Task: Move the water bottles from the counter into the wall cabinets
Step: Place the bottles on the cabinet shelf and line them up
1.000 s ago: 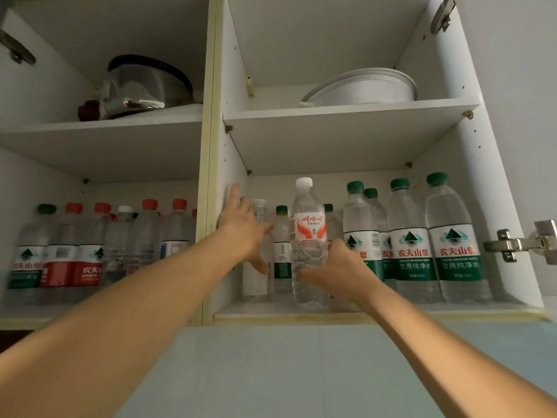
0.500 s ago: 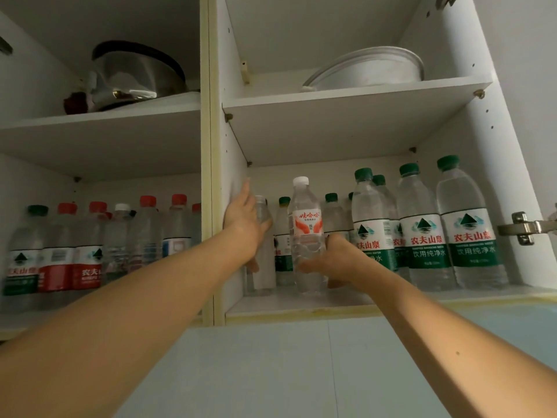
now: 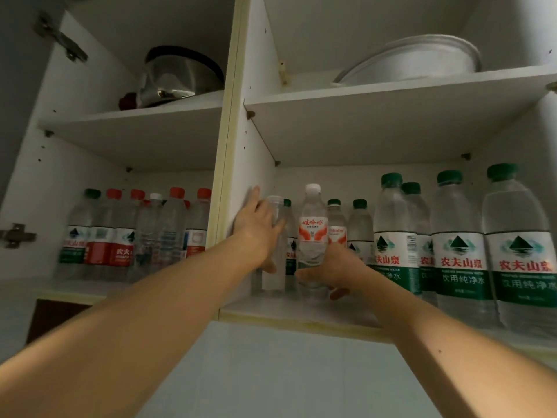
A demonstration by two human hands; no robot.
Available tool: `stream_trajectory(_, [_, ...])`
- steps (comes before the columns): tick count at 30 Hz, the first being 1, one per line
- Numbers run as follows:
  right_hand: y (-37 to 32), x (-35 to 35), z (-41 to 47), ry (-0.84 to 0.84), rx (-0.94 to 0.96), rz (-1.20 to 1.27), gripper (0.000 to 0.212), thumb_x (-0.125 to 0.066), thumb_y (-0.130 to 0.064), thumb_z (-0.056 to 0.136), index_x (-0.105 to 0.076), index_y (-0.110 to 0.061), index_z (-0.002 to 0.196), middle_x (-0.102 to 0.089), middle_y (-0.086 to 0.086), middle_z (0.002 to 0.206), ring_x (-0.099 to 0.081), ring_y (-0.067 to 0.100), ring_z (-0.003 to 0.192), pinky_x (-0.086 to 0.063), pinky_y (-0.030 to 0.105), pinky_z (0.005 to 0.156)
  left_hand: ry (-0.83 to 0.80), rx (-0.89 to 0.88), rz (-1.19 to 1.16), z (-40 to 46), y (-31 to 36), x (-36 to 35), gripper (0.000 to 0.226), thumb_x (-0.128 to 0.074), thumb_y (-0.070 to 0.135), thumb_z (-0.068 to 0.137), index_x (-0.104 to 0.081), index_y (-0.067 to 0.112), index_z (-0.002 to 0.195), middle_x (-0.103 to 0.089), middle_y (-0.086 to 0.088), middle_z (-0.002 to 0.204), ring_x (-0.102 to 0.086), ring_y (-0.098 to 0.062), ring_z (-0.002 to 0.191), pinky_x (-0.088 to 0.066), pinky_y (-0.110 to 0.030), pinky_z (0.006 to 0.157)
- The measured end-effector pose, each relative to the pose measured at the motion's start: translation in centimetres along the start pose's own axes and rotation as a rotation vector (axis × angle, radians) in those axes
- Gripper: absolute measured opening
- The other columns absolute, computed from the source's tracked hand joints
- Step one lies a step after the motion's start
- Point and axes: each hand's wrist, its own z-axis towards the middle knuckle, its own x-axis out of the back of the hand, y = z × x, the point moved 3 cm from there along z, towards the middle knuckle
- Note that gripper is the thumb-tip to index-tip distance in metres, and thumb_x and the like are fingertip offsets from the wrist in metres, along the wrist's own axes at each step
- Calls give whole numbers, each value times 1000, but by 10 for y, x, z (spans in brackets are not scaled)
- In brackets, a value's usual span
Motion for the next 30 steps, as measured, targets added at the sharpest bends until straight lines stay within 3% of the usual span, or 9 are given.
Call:
stream_trajectory(4, [0,2,3,-83,-24,16,48,-80,-35,84,-58,-23,125,-63,6,112,-65,27,97,-64,37,70,12,-4,-31,-1,0,-1,122,-44,90,75,2,17,161,-13,-22,166,-7,-41,153,10,-65,117])
stream_trajectory(7, [-2,3,5,-122,-48,36,54,-81,-29,83,-56,-20,130,-62,10,121,-65,31,103,-63,41,76,46,-10,-38,-2,-1,-2,123,-45,90,74,-2,14,161,-18,-21,164,-14,-41,151,4,-62,120])
stream_trajectory(14, [-13,-9,16,-110,-73,-48,57,-82,-31,82,-54,-16,129,-62,13,119,-68,29,96,-64,42,77,147,-58,-37,-11,-1,-3,113,-58,81,76,-26,8,155,-36,-19,156,-32,-37,144,-19,-55,119])
stream_trajectory(17, [-18,-11,23,-101,-86,-77,58,-84,-32,80,-56,-16,127,-62,12,116,-68,26,87,-63,35,63,152,-69,-28,-12,-2,-2,105,-62,76,78,-28,14,155,-36,-19,157,-30,-38,145,-13,-59,120])
stream_trajectory(21, [-16,-10,28,-74,-106,-88,60,-85,-35,78,-56,-17,127,-62,8,108,-64,21,76,-51,22,40,165,-5,8,-12,-5,2,108,-62,76,78,-24,13,157,-30,-18,160,-22,-41,149,5,-66,119])
stream_trajectory(25, [-13,-12,32,-37,-92,-116,62,-87,-37,76,-56,-16,125,-63,7,106,-63,18,74,-48,21,40,131,17,50,-12,-2,-1,117,-52,81,81,-10,6,160,-23,-19,163,-14,-43,151,8,-66,118])
stream_trajectory(30, [-12,-12,27,-55,-86,-51,59,-86,-36,77,-57,-16,124,-65,10,111,-69,24,83,-60,29,54,126,-3,67,-11,-2,-3,117,-46,82,83,-5,5,160,-19,-20,164,-11,-43,152,12,-66,117])
